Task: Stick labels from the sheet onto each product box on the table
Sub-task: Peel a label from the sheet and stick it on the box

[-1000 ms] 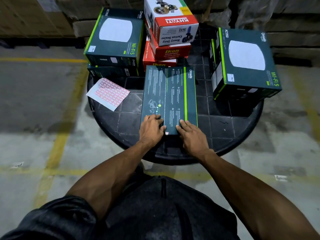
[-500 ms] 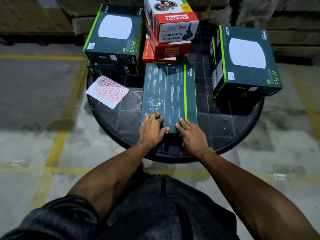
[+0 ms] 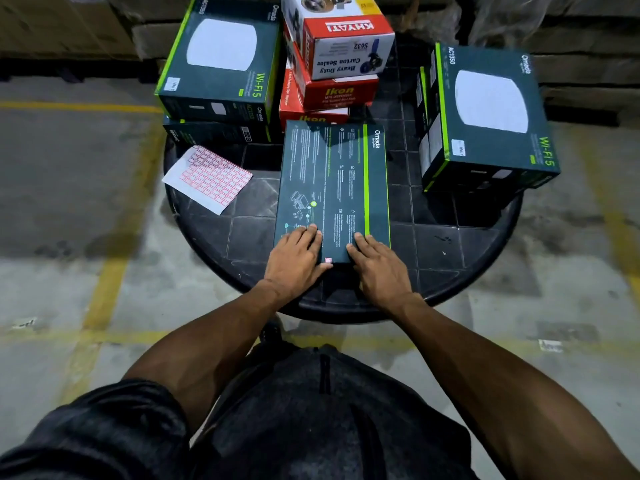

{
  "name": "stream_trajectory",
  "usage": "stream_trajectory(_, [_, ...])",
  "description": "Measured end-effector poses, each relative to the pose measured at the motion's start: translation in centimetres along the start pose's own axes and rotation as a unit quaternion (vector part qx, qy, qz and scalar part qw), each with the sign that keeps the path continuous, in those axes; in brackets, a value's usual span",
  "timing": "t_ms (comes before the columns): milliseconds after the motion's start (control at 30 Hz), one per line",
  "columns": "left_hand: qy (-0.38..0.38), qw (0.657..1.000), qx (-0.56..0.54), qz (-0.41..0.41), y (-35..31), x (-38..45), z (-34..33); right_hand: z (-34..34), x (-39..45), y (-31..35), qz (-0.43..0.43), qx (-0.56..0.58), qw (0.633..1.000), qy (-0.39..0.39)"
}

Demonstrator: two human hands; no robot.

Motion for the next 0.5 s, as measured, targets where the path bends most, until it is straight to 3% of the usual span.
stream_trajectory(500, [-0.01,0.999,0.046,-0.019,0.04,0.23,-0.23,0.07,-0.16,0.17,0.001,0.002,1.0,0.004])
Point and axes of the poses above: each hand's wrist, its own x-axis towards the middle knuckle, its own z-axis out of the back of the hand, y = z × x, the point moved 5 cm from there along x, towards the middle knuckle, and after that the axes turned 13 degrees about y, right-handed, at the moved point
